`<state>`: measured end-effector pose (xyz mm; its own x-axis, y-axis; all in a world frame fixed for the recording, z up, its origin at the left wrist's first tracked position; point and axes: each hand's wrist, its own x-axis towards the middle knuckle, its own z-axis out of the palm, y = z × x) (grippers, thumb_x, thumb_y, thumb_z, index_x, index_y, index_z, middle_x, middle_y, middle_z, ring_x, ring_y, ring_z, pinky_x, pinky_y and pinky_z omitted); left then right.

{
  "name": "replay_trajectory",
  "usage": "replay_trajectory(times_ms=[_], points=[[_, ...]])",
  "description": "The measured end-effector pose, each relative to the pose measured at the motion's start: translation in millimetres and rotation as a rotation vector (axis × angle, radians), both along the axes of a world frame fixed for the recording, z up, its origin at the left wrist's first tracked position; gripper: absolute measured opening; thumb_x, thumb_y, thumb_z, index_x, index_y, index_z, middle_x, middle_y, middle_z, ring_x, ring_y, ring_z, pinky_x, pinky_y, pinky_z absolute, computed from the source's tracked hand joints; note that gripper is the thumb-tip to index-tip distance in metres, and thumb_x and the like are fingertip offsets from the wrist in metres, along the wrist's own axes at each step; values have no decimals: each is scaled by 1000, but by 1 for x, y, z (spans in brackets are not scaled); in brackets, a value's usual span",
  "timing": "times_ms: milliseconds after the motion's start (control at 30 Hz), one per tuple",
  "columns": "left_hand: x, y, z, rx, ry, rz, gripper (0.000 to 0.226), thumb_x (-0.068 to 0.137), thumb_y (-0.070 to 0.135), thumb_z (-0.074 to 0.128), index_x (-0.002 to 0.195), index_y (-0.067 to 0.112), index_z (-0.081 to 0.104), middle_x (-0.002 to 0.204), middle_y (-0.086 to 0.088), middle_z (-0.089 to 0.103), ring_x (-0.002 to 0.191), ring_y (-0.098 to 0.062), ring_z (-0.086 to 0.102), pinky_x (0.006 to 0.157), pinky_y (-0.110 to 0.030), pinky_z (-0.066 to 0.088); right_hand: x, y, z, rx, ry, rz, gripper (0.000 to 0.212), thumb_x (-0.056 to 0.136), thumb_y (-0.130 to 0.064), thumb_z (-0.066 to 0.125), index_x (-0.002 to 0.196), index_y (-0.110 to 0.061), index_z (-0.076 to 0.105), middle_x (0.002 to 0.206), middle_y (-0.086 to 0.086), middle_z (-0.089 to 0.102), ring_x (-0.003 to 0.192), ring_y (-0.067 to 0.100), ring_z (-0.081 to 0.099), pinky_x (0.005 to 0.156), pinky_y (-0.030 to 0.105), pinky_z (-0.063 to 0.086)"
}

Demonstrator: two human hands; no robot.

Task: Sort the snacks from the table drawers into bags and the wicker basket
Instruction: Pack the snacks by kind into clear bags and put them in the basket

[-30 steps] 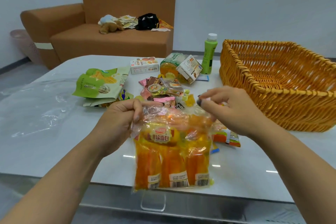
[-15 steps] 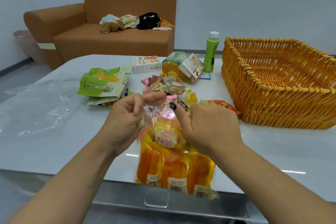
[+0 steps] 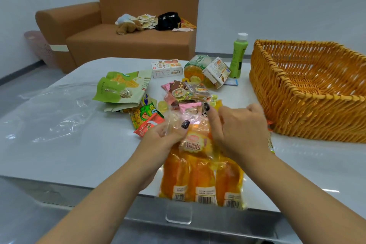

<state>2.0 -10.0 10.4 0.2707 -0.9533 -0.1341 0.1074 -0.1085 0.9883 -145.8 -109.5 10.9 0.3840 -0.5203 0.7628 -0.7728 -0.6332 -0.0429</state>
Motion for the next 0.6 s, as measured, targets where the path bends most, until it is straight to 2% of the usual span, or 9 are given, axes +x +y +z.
replay_trajectory(times_ms=[100, 167, 200, 300, 367, 433, 533, 567, 600], points=[[4, 2, -4, -19, 70, 86, 44, 76, 36, 65, 114, 14, 68, 101, -6, 76, 94, -22, 73, 73, -33, 56, -9, -2, 2, 170, -59, -84, 46, 99, -46, 27, 67, -19, 44, 56, 1, 45, 51, 23, 39, 59, 33, 26], [6, 1, -4, -36, 128, 144, 41, 78, 35, 64, 112, 14, 70, 103, -8, 75, 96, -24, 72, 77, -36, 56, -13, -6, 2, 441, -243, -54, 46, 99, -53, 27, 83, -15, 48, 72, 0, 49, 64, 22, 46, 57, 32, 27], [7, 1, -3, -35, 167, 169, 41, 77, 35, 63, 111, 13, 70, 103, -8, 75, 97, -24, 71, 78, -37, 56, -14, -9, 1, 574, -355, -22, 47, 97, -55, 29, 85, -14, 47, 73, 0, 49, 64, 20, 45, 55, 32, 26], [13, -1, 1, -40, 251, 224, 48, 77, 38, 60, 116, 11, 67, 108, -10, 74, 100, -25, 70, 84, -42, 58, -14, -17, 3, 700, -446, 104, 52, 94, -54, 36, 60, -15, 36, 56, -1, 35, 51, 13, 32, 46, 23, 20], [15, -1, 5, -65, 268, 242, 46, 80, 40, 56, 113, 10, 68, 104, -11, 75, 95, -24, 72, 81, -41, 59, -13, -19, 11, 795, -542, 250, 60, 86, -60, 43, 54, -9, 38, 50, 7, 34, 44, 16, 32, 42, 20, 22], [16, -1, 10, -82, 292, 254, 41, 90, 41, 50, 112, 11, 68, 102, -11, 75, 92, -23, 73, 79, -40, 60, -13, -18, 19, 932, -678, 346, 67, 72, -69, 49, 62, -3, 48, 56, 13, 39, 46, 21, 36, 43, 26, 29], [14, -2, 14, -67, 327, 259, 41, 97, 43, 44, 116, 15, 67, 105, -11, 75, 97, -26, 72, 86, -48, 57, -11, -15, 25, 942, -778, 408, 82, 59, -75, 56, 68, 6, 52, 65, 20, 49, 57, 26, 45, 49, 36, 42], [13, -2, 14, -60, 334, 258, 42, 97, 44, 43, 118, 16, 67, 106, -11, 74, 98, -28, 71, 88, -50, 55, -10, -15, 25, 939, -796, 415, 93, 58, -78, 59, 71, 14, 50, 67, 28, 53, 59, 31, 51, 54, 43, 49], [12, -3, 14, -57, 340, 254, 43, 98, 45, 42, 118, 16, 67, 106, -12, 74, 99, -29, 71, 88, -51, 55, -9, -15, 25, 952, -814, 426, 100, 55, -81, 63, 75, 16, 50, 73, 36, 56, 64, 39, 59, 61, 55, 54]])
